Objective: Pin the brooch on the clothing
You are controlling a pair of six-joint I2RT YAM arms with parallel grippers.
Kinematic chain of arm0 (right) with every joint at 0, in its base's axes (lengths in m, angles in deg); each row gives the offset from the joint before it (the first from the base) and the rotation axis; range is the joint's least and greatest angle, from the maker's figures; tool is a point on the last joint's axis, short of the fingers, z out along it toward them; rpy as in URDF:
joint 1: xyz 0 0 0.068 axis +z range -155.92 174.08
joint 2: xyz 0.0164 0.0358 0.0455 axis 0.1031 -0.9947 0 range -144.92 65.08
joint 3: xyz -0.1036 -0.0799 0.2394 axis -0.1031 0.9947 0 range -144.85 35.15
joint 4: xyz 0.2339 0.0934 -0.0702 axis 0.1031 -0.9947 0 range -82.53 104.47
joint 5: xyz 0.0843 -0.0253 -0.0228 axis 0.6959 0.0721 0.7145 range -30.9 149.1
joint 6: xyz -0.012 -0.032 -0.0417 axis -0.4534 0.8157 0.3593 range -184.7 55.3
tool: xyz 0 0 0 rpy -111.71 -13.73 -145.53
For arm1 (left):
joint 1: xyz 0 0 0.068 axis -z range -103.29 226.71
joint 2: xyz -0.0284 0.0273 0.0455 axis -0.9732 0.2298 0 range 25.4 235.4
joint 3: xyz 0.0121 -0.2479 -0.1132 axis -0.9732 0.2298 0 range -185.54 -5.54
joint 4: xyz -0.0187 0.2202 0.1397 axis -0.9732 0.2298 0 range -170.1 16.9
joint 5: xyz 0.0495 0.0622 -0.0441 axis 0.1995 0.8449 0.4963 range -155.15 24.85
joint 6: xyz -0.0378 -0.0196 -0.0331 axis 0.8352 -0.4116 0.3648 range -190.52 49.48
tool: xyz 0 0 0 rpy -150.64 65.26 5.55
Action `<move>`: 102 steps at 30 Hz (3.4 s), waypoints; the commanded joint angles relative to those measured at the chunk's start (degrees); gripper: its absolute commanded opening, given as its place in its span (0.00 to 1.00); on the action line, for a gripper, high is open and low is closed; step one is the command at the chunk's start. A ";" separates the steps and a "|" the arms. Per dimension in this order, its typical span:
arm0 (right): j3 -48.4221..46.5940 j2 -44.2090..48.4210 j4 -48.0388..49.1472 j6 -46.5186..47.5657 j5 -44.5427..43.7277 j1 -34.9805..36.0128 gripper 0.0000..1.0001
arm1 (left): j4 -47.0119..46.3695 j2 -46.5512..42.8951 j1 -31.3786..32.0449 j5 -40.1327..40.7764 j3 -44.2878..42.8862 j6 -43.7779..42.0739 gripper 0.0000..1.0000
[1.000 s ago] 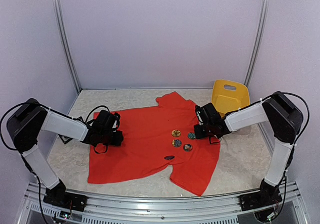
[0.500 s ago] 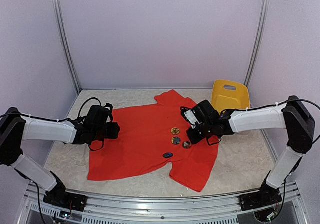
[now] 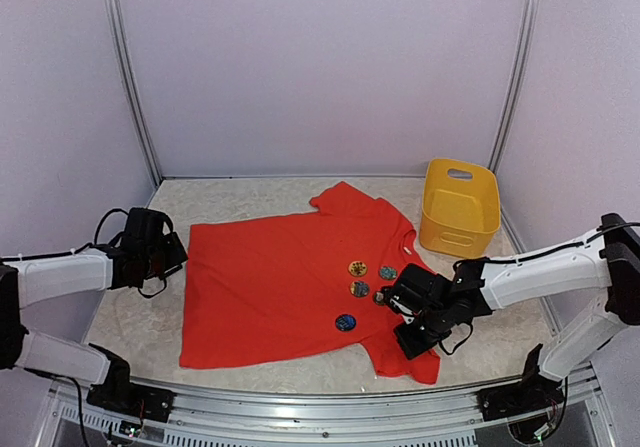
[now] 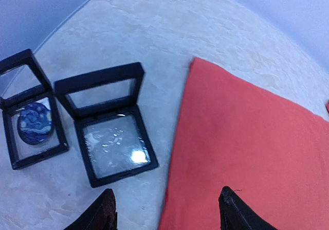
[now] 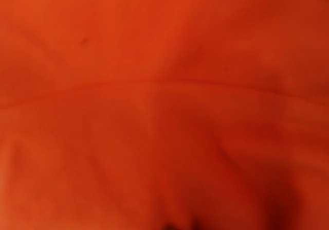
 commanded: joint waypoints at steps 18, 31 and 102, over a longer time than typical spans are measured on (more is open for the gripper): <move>-13.85 -5.68 -2.60 13.13 -6.40 -5.13 0.12 | 5.13 21.86 -23.54 2.41 -14.65 0.19 0.68; -13.01 -5.45 -1.72 14.54 -5.47 -6.05 0.12 | 5.49 12.47 -19.21 2.83 -9.51 1.26 0.63; -12.31 -6.77 -0.20 17.77 -4.28 -6.07 0.13 | 4.77 25.35 -25.17 -3.95 -13.34 -5.36 0.24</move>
